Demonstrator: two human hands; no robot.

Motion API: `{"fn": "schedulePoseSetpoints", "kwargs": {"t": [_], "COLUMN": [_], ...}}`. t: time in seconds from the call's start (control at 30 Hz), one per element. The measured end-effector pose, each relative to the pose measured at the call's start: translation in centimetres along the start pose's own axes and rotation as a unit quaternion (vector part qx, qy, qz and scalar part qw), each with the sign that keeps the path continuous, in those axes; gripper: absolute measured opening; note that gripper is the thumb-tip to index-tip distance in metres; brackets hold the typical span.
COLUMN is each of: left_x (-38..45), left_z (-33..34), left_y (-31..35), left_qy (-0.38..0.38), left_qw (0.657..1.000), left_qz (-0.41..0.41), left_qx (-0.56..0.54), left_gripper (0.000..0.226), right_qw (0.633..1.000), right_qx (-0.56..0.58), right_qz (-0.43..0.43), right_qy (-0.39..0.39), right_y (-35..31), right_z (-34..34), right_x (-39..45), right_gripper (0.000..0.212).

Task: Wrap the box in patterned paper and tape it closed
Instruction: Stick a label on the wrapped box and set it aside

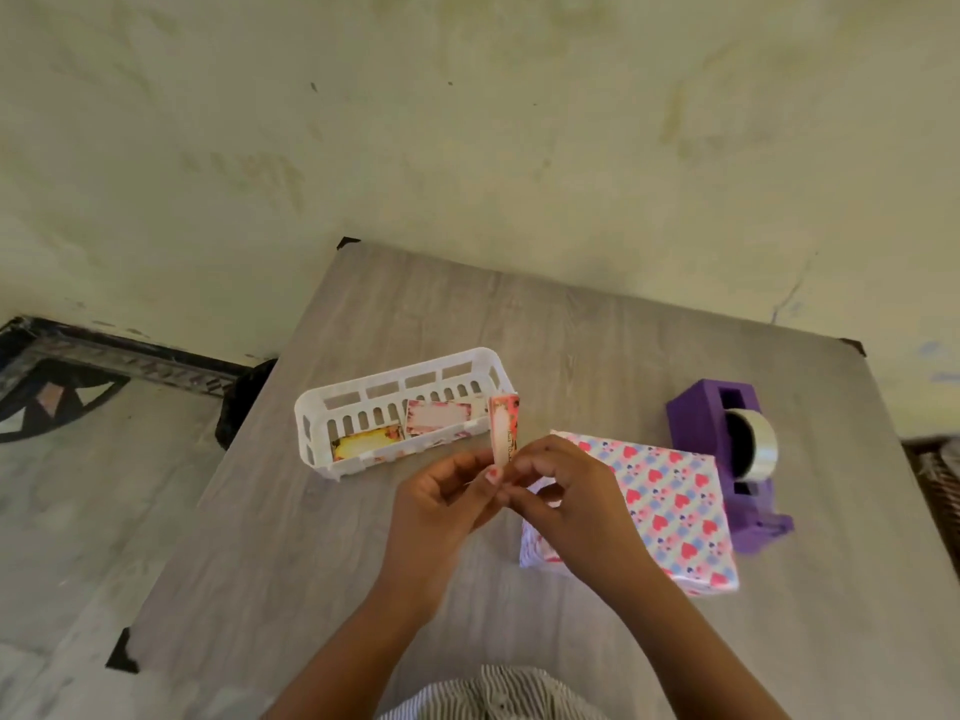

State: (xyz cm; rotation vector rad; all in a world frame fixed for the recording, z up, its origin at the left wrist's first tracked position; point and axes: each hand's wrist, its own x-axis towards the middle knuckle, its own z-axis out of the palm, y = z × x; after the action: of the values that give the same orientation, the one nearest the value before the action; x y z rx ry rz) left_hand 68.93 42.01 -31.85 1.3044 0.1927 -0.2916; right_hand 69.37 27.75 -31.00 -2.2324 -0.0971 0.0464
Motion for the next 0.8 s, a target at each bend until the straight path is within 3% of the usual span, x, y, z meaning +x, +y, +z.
{"fn": "schedulePoseSetpoints", "kwargs": {"t": [0.27, 0.5, 0.8], "left_x": [-1.7, -1.7, -1.5], "left_z": [0.8, 0.9, 1.0], "left_y": [-0.3, -0.7, -0.8], "left_qy": [-0.026, -0.024, -0.038], "left_qw": [0.998, 0.996, 0.986], "left_qz": [-0.041, -0.057, -0.094], "left_qx": [-0.047, -0.066, -0.130], "left_gripper": [0.021, 0.026, 0.022], "right_qw": [0.997, 1.000, 0.994], "right_qx": [0.070, 0.024, 0.089], "right_qz": [0.028, 0.012, 0.056], "right_qy": [-0.007, -0.003, -0.040], "right_y": [0.4, 0.3, 1.1], "right_z": [-1.3, -0.9, -1.5], "right_x": [-1.6, -1.9, -1.7], "right_gripper": [0.026, 0.021, 0.019]}}
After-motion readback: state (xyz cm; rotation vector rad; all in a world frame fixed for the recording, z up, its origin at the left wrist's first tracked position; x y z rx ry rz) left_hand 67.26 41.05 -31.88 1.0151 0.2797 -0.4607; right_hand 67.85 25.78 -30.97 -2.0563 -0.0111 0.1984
